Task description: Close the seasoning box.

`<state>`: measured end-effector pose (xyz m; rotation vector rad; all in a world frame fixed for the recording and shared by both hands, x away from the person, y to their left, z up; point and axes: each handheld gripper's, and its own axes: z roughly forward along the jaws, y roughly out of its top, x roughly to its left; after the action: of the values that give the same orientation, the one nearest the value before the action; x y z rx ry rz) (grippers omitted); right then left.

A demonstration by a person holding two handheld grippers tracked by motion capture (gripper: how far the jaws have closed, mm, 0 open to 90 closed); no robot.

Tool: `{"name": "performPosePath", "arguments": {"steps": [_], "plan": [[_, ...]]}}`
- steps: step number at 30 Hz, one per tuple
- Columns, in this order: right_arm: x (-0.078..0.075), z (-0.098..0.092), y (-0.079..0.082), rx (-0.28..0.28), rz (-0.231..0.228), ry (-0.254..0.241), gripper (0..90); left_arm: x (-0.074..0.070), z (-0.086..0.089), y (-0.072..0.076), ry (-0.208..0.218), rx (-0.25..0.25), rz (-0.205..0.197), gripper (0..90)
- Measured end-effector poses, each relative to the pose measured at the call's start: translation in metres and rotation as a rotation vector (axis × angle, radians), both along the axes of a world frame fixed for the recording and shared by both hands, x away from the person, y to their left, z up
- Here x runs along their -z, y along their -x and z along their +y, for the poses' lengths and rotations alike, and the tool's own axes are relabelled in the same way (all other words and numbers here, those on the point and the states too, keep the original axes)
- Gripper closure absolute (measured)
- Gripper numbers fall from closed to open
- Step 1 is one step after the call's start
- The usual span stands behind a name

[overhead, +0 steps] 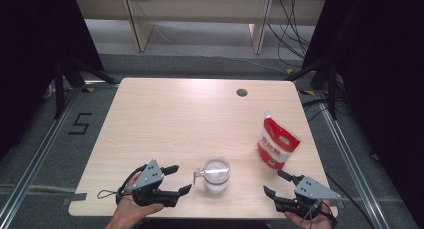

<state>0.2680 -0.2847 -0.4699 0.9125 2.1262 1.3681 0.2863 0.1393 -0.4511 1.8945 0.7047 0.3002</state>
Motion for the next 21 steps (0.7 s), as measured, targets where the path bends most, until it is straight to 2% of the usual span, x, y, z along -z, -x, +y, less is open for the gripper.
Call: {"name": "performPosePath", "arguments": {"steps": [4, 9, 13, 14, 15, 16, 17, 19, 20, 21], "plan": [[0.001, 0.0, 0.0, -0.001, -0.015, 0.002, 27.5, 0.003, 0.001, 0.004, -0.01, 0.002, 0.003, 23.3], [0.0, 0.001, 0.002, -0.011, -0.011, 0.003, 27.5, 0.006, 0.006, 0.007, -0.036, 0.0, 0.003, 20.3], [0.0, 0.002, 0.004, -0.007, -0.025, 0.004, 27.3, 0.011, 0.007, 0.009, -0.032, 0.003, 0.015, 17.0], [0.0, 0.003, 0.006, -0.007, -0.001, -0.002, 26.7, 0.012, 0.009, 0.01, -0.042, -0.005, 0.027, 16.1], [0.001, 0.003, 0.006, -0.005, -0.016, -0.003, 26.4, 0.012, 0.009, 0.01, -0.042, -0.005, 0.027, 15.6], [0.001, 0.003, 0.006, -0.005, -0.016, -0.003, 26.4, 0.014, 0.009, 0.01, -0.03, 0.0, 0.032, 15.6], [0.001, 0.004, 0.008, -0.008, -0.003, -0.005, 25.9, 0.015, 0.009, 0.011, -0.034, 0.003, 0.033, 15.3], [0.002, 0.005, 0.007, -0.024, -0.01, -0.004, 24.7, 0.017, 0.009, 0.013, -0.033, 0.003, 0.034, 15.2], [0.002, 0.006, 0.01, -0.007, 0.022, 0.002, 23.2, 0.018, 0.01, 0.014, -0.037, 0.014, 0.031, 15.2], [0.002, 0.006, 0.01, -0.007, 0.022, 0.002, 23.2, 0.018, 0.01, 0.014, -0.037, 0.014, 0.031, 15.2]]}}
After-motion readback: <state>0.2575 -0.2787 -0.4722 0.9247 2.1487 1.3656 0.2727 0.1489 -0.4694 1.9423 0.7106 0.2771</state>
